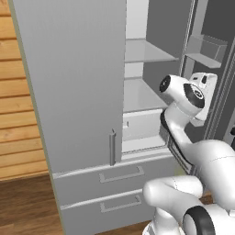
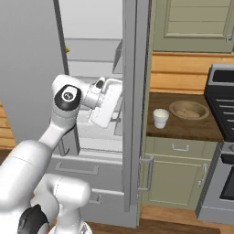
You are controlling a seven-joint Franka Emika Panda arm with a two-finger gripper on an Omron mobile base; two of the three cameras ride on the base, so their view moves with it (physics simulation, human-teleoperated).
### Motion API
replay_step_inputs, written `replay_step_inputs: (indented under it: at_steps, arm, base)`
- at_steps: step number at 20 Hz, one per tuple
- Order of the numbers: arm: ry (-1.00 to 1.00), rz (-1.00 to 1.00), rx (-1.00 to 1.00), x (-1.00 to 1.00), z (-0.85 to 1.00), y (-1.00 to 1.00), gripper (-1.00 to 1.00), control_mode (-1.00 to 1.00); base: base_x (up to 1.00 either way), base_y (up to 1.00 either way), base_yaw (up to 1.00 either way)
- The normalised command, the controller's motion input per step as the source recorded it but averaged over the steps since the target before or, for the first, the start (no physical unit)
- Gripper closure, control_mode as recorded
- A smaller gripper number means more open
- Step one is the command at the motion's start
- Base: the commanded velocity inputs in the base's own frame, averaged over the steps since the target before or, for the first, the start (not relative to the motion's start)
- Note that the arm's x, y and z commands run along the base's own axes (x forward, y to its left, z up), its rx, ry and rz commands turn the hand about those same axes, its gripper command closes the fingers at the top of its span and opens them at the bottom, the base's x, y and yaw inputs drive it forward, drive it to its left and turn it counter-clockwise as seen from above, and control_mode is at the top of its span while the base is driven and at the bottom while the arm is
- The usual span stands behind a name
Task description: Grab a lemon wedge from the fridge and one ice cube from the ice bowl, and put them in the glass of lemonade.
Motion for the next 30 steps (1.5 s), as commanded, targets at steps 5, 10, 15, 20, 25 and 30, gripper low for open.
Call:
replay_step_inputs:
  at_steps: [5,10,15,20,25,30]
  arm:
    - [-0.01,0.01,0.0,-0.36,0.51,0.58,-1.0,-1.0]
    - [-0.25,-0.11,0.1,-0.06,0.13,0.86,-1.0,-1.0]
    - [-0.29,-0.05,0.48,0.15,-0.17,0.74,-1.0,-1.0]
    - [-0.15,0.26,0.68,0.25,-0.41,0.88,-1.0,-1.0]
    - [-0.23,0.42,0.66,0.33,-0.98,0.76,-1.0,-1.0]
    - [-0.06,0.06,0.31,0.23,-0.17,0.9,-1.0,-1.0]
  base:
    - [0.0,0.0,0.0]
    - [0.0,0.0,0.0]
    - [0.0,0.0,0.0]
    - [0.0,0.0,0.0]
    - [0.0,0.0,0.0]
    - [0.0,0.0,0.0]
